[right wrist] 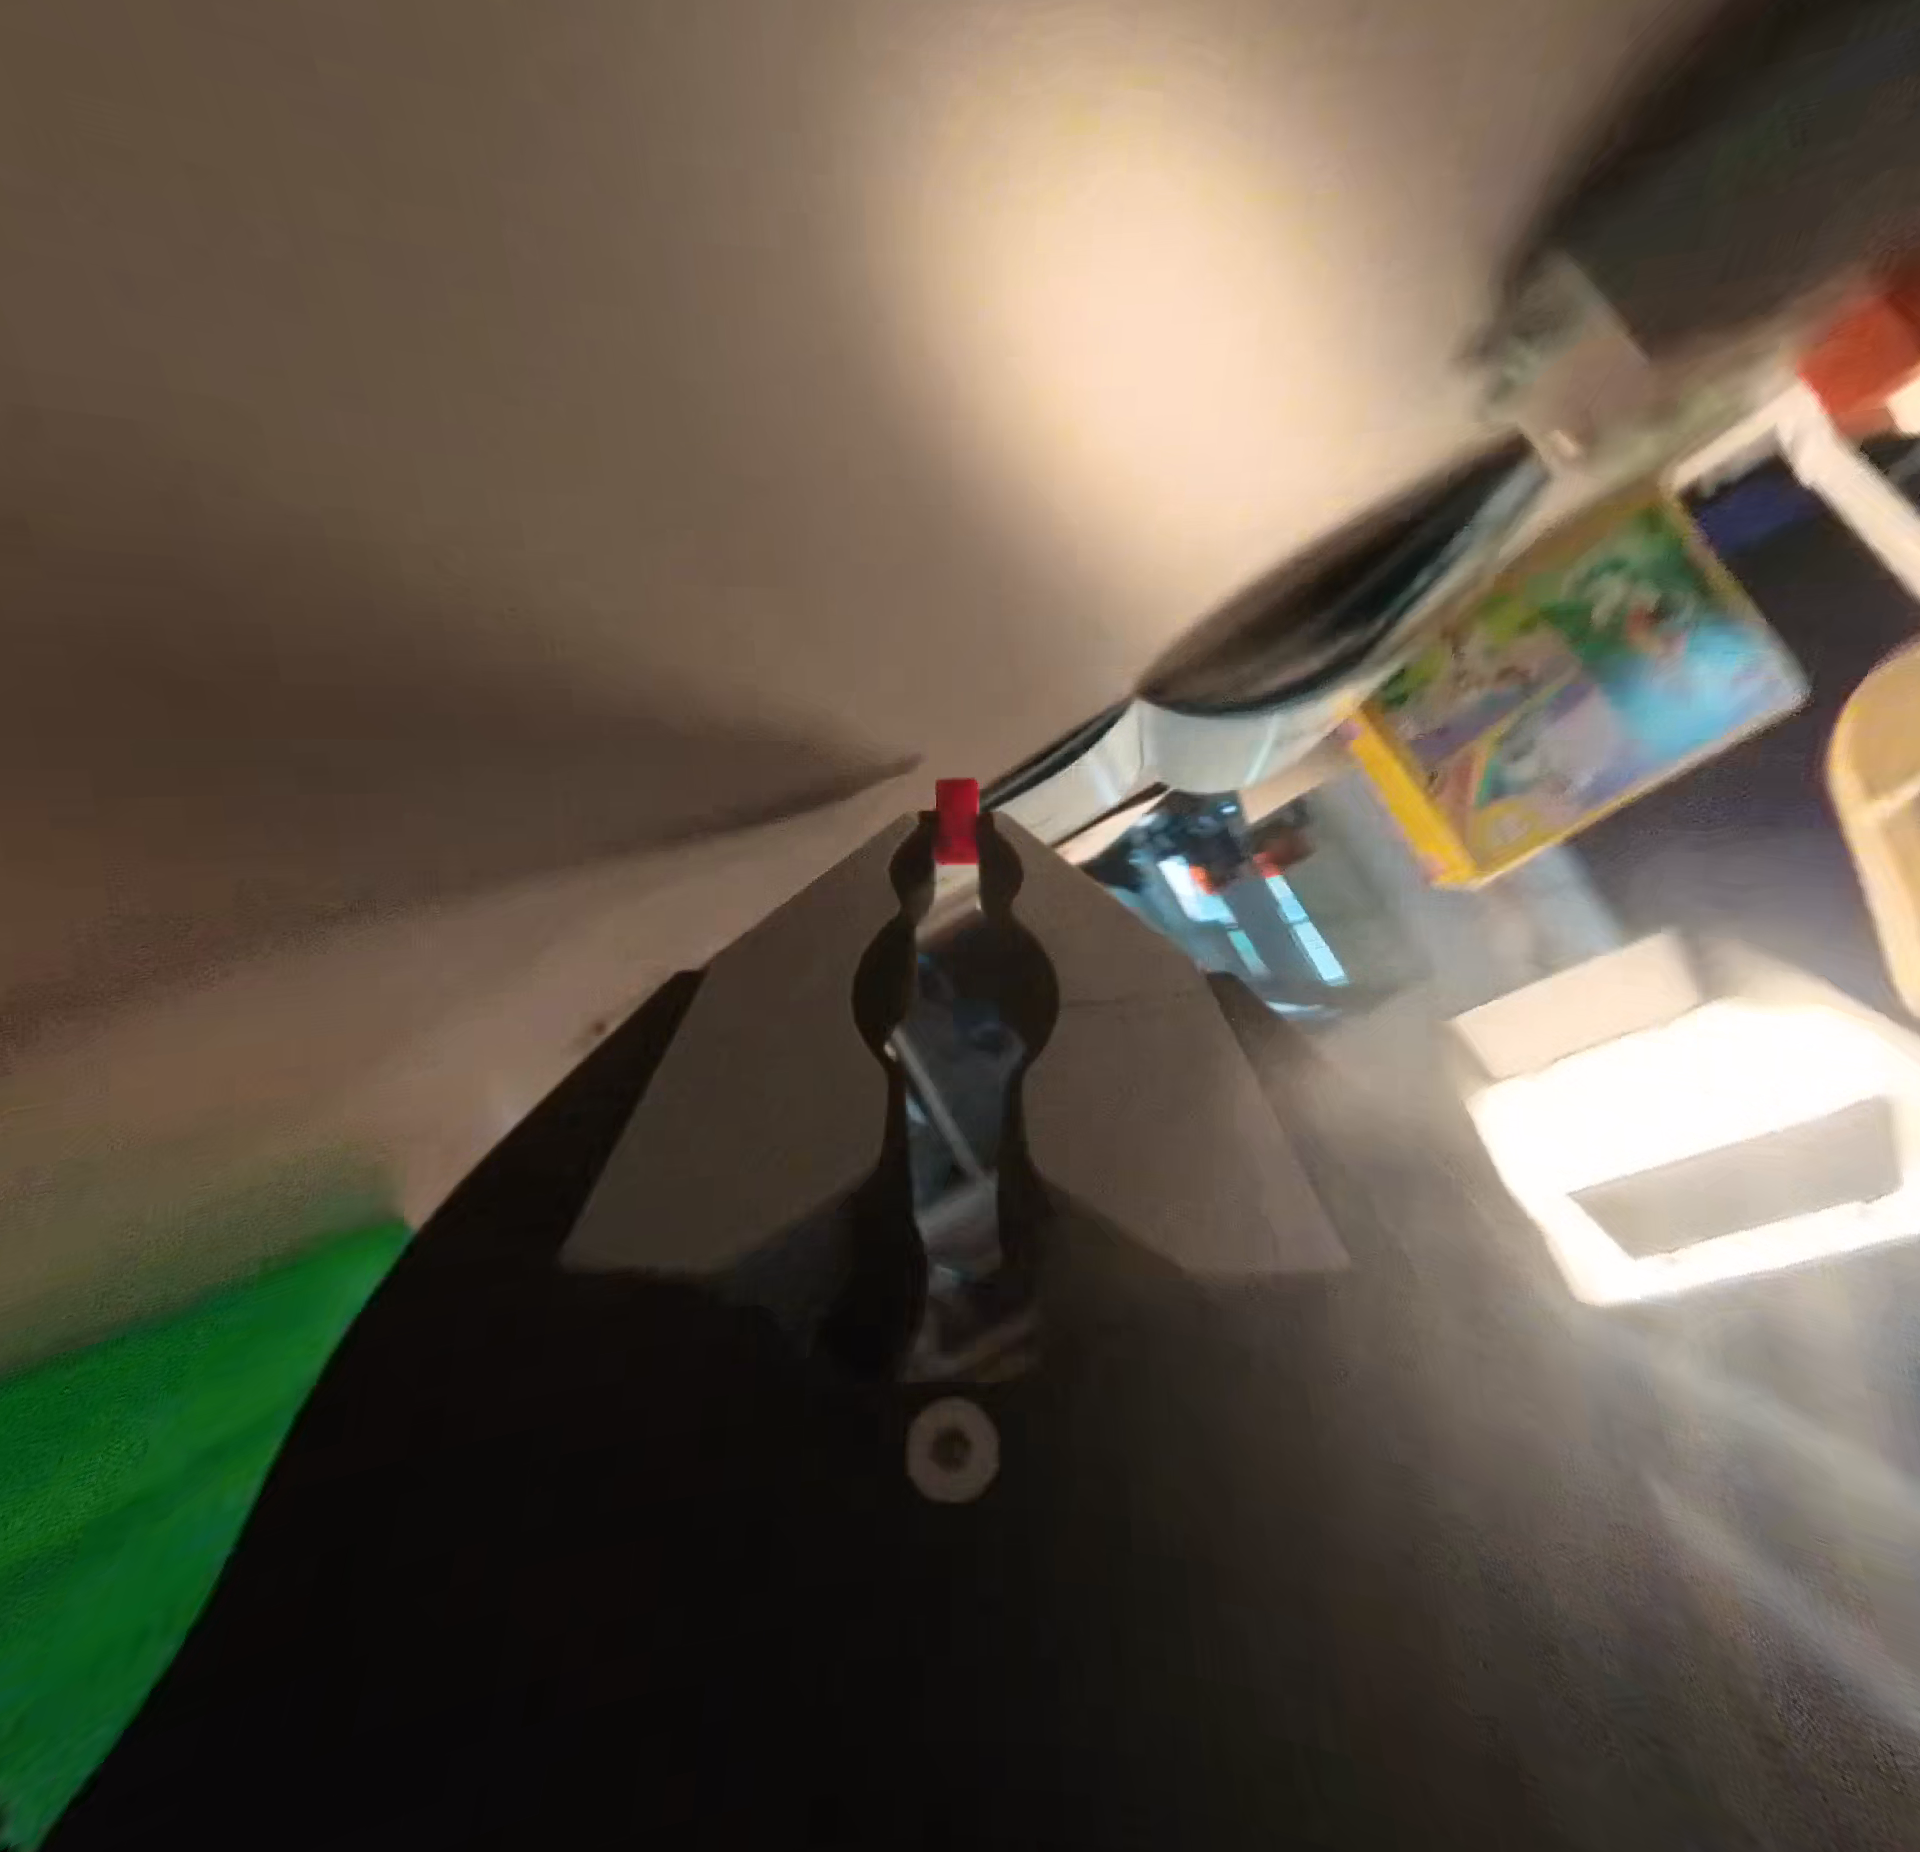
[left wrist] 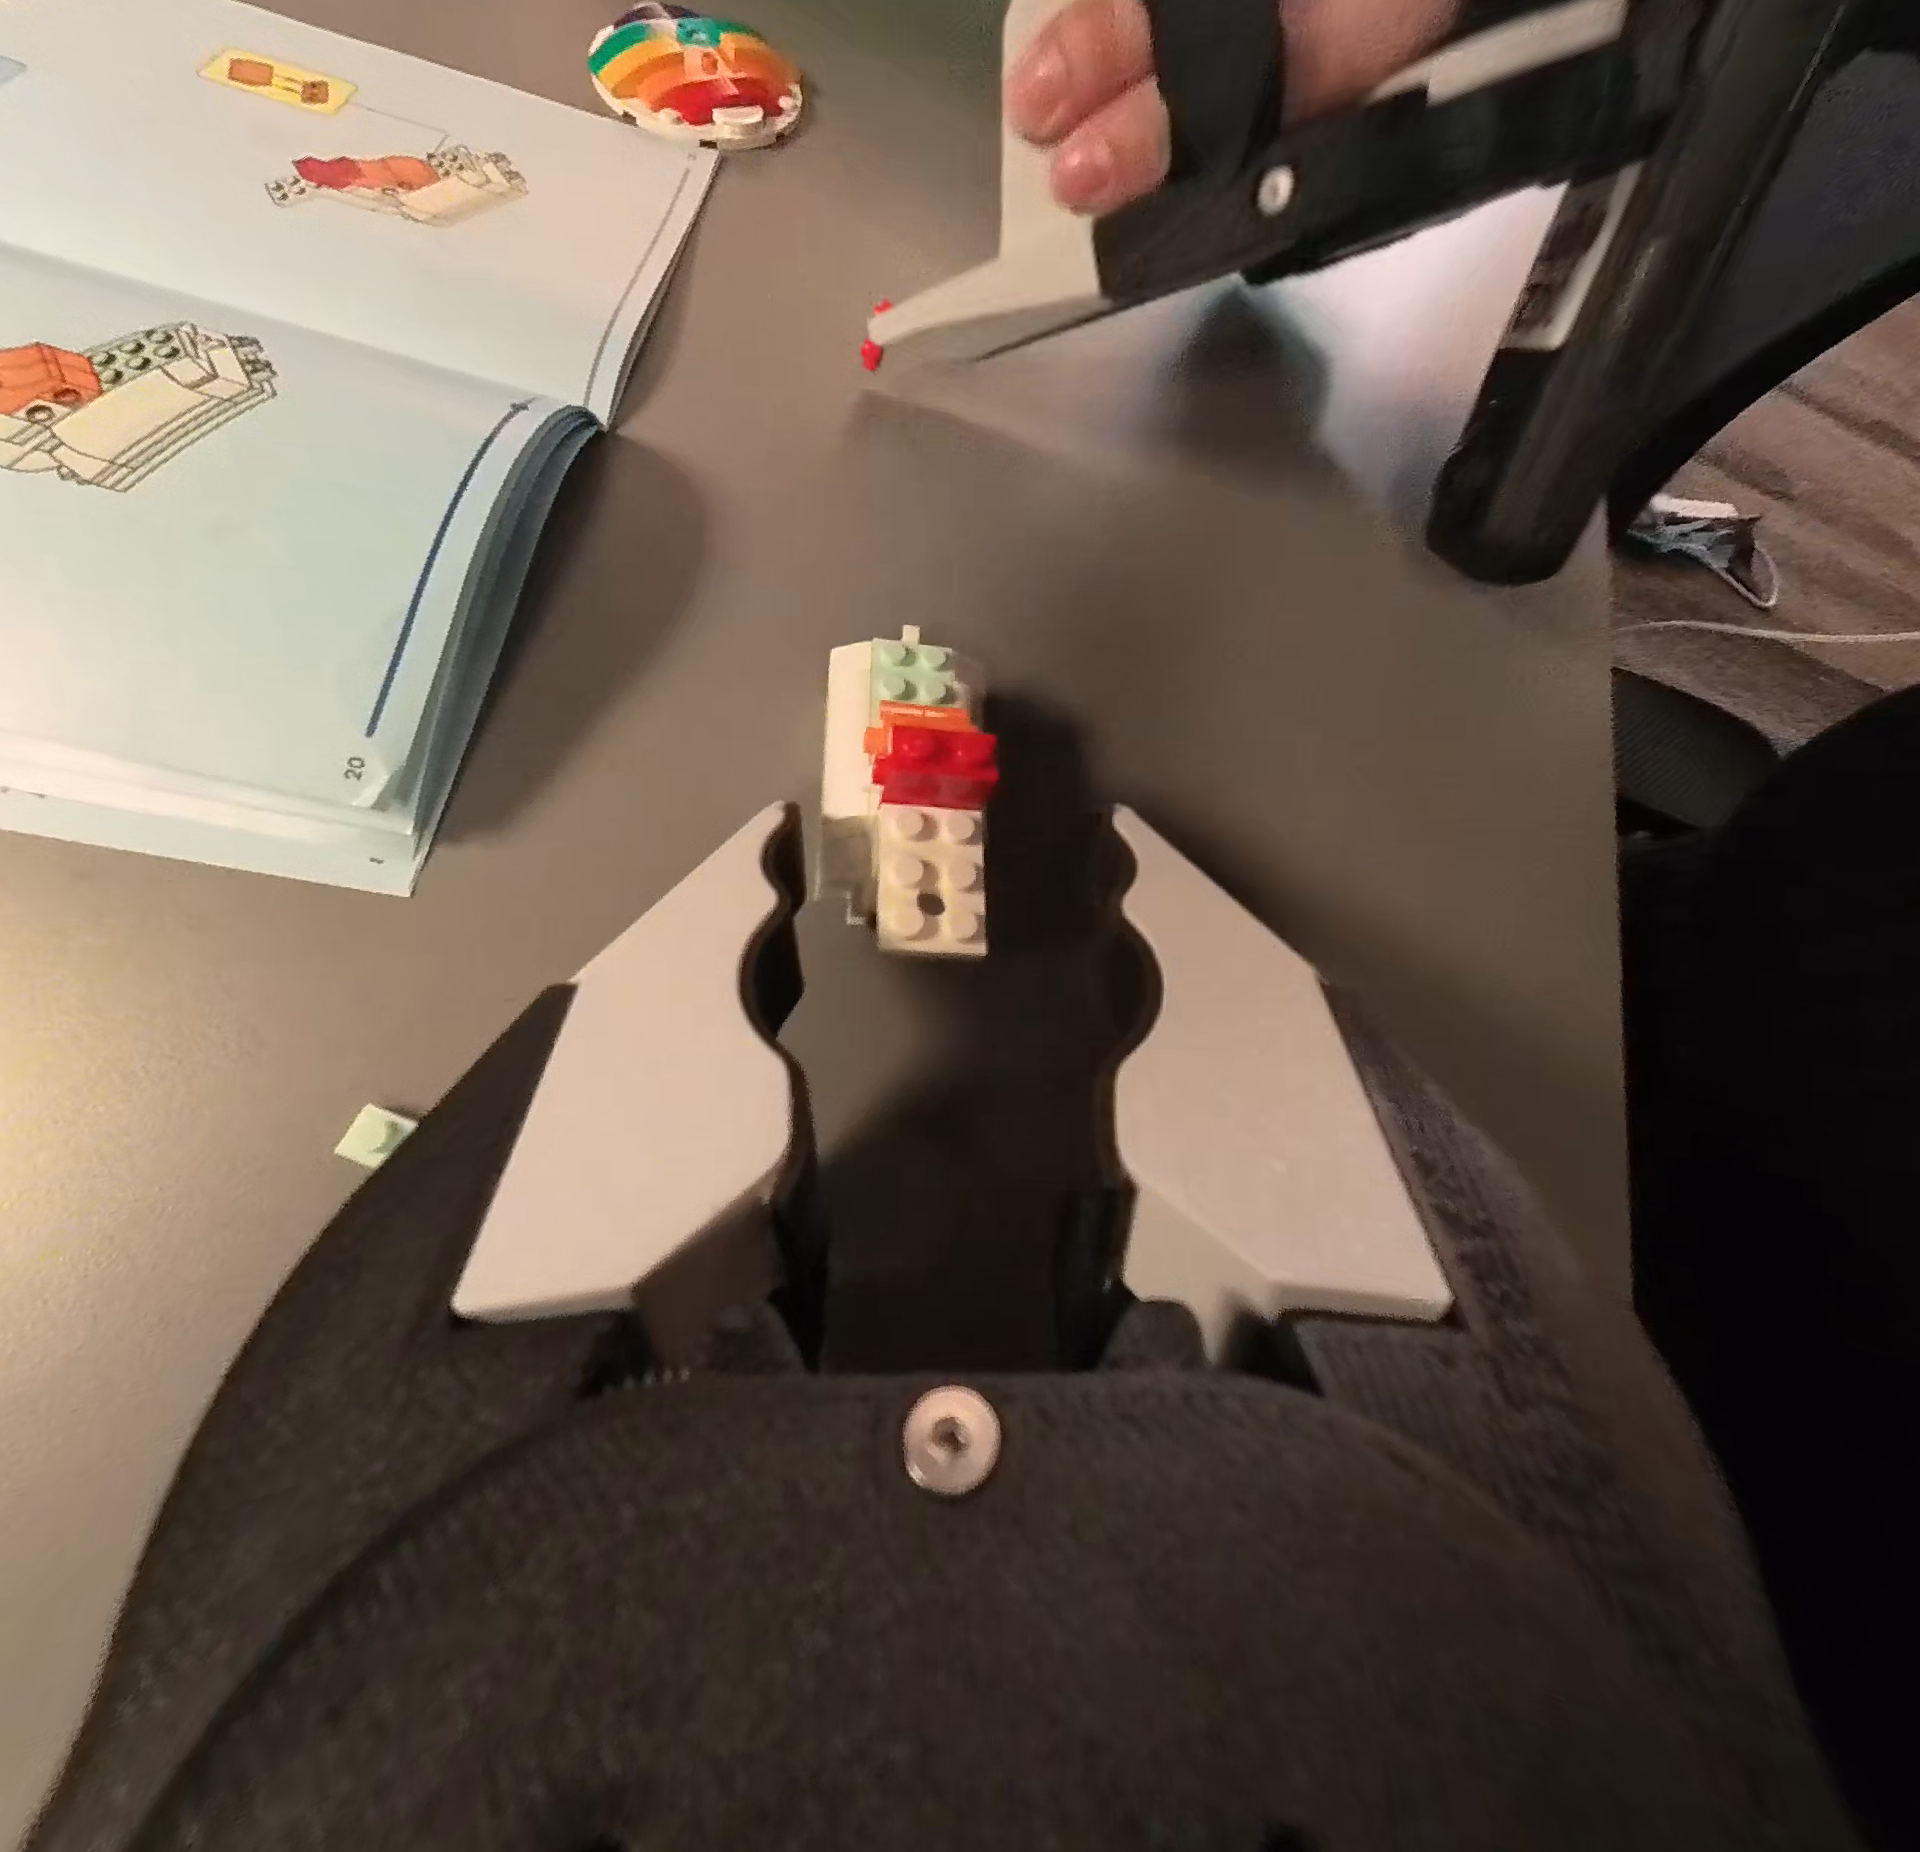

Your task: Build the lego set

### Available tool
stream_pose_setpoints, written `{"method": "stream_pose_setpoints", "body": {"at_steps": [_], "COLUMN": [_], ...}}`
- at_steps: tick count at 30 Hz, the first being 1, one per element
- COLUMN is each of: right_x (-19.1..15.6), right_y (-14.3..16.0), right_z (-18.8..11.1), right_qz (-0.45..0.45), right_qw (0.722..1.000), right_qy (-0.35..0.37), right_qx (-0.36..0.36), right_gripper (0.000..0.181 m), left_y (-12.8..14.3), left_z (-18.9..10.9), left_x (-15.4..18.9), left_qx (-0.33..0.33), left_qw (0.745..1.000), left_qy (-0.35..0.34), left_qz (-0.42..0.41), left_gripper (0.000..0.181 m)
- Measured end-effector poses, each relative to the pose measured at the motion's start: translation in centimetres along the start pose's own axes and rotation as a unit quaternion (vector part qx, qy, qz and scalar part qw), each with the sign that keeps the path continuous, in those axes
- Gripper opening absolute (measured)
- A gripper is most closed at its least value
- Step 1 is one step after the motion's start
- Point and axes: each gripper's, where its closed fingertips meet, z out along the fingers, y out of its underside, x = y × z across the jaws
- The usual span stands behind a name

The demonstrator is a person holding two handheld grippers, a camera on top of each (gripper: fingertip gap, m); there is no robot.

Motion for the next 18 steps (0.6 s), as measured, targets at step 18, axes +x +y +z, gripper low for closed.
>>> {"method": "stream_pose_setpoints", "body": {"at_steps": [18], "right_x": [-0.5], "right_y": [-2.5], "right_z": [-3.1], "right_qz": [-0.068], "right_qw": [0.989], "right_qy": [-0.032], "right_qx": [0.126], "right_gripper": [0.026], "left_y": [-0.2], "left_z": [-0.1], "left_x": [0.2], "left_qx": [0.009], "left_qw": [1.0], "left_qy": [0.015], "left_qz": [-0.019], "left_gripper": [0.059]}}
